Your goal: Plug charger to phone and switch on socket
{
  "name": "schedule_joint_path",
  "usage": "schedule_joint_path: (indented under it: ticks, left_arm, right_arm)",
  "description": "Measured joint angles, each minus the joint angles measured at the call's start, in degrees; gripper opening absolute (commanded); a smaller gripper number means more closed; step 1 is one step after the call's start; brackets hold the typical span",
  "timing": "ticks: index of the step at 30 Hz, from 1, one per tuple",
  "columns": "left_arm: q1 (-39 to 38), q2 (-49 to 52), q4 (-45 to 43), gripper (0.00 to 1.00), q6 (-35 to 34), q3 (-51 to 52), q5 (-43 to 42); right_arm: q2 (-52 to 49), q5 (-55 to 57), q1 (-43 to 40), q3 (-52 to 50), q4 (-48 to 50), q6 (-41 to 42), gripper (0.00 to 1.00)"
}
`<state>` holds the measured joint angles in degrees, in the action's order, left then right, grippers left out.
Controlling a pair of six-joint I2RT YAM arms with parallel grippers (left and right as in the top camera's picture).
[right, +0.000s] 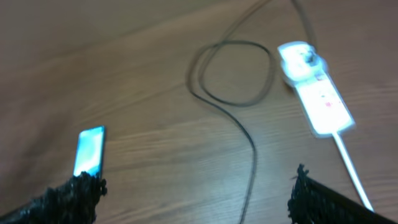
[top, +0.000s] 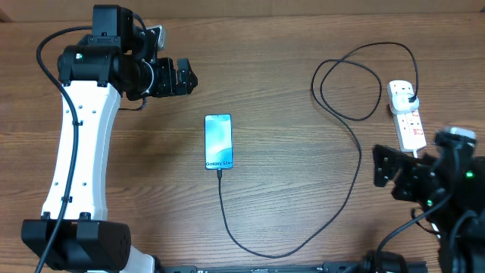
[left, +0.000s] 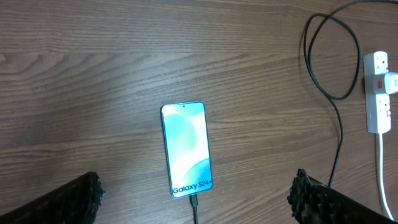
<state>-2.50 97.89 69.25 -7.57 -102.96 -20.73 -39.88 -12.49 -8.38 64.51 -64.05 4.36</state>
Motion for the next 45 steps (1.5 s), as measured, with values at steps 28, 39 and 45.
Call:
schedule_joint_path:
  ticks: [28, 39, 45]
  left_arm:
    - [0.0, 0.0, 0.0, 1.00, 0.0, 0.0, 0.0]
    - [0.0, 0.0, 0.0, 1.00, 0.0, 0.0, 0.0]
    - [0.0, 0.0, 0.0, 0.99, 0.0, 0.0, 0.0]
  right_arm:
    - [35.5, 7.9, 11.2, -63.2, 59.3, 0.1, 1.00]
    - [39.1, 9.9, 11.2, -63.5, 58.9, 0.1, 1.00]
    - [39.1, 10.0, 11.2, -63.5, 59.0, 0.1, 1.00]
